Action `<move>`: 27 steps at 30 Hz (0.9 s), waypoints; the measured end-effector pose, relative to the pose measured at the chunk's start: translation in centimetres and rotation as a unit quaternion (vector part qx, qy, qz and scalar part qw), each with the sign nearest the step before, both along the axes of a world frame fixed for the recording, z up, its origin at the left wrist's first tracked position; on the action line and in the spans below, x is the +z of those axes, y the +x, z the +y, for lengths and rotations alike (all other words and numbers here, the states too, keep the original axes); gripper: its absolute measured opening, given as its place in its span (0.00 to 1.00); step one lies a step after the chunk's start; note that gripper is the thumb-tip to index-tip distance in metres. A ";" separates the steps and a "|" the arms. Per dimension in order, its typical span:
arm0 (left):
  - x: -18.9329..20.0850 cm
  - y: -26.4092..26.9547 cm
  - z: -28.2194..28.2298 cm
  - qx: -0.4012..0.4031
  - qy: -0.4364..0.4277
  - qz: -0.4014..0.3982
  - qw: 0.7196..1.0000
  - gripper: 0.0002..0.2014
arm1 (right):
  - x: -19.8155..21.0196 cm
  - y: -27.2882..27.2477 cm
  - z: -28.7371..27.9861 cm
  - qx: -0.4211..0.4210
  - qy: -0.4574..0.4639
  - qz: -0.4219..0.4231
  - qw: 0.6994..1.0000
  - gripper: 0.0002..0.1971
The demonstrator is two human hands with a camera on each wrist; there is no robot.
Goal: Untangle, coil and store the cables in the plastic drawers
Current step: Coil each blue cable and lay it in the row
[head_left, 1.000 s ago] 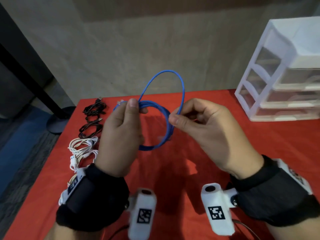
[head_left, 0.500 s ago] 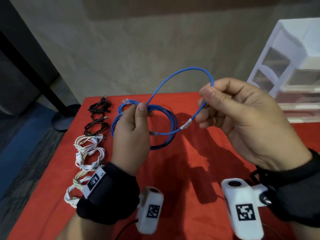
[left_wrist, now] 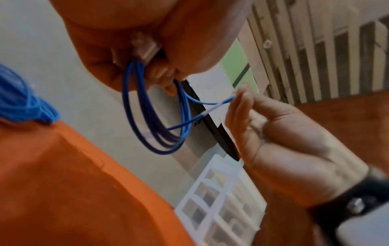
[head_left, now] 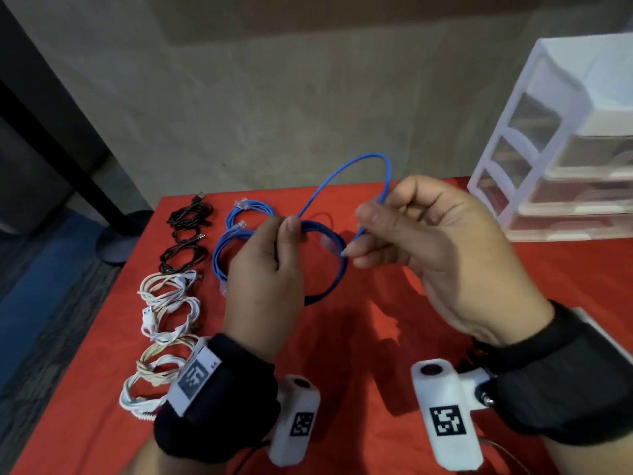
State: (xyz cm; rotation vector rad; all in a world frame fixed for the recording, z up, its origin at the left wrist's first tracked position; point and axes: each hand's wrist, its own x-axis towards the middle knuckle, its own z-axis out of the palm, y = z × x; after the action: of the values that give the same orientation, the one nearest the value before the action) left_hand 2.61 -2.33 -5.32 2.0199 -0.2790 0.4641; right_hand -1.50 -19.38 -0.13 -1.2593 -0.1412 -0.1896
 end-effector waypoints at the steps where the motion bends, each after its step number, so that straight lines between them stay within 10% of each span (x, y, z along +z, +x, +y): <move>1: 0.2 -0.2 -0.3 -0.017 -0.032 0.028 0.999 0.19 | -0.5 0.1 0.4 -0.017 -0.038 -0.006 0.999 0.08; 4: 1.1 -0.7 -0.9 -0.098 -0.220 0.152 0.959 0.20 | -2.3 0.5 0.8 -0.098 -0.254 -0.046 0.961 0.07; 9: 2.3 -1.3 -1.2 -0.161 -0.355 0.229 0.892 0.17 | -2.2 0.4 1.3 0.007 -0.110 -0.008 0.994 0.15; 14: 3.0 -0.6 -0.2 -0.171 -0.412 0.264 0.855 0.18 | -1.6 0.0 0.7 0.078 -0.226 0.004 0.971 0.12; 20: 4.1 2.9 4.8 -0.063 -0.440 0.226 0.867 0.19 | -0.8 -0.1 -2.6 0.146 -0.341 0.054 0.927 0.06; 27: 1.7 3.2 4.3 0.060 -0.287 0.087 0.952 0.22 | 0.7 -0.1 -3.4 0.136 -0.055 0.093 0.985 0.08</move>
State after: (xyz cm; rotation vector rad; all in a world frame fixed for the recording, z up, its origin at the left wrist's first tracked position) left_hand 5.78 1.94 -3.63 1.4954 0.0870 0.3844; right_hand -1.58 -22.74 0.57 -1.3460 -0.1620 0.1736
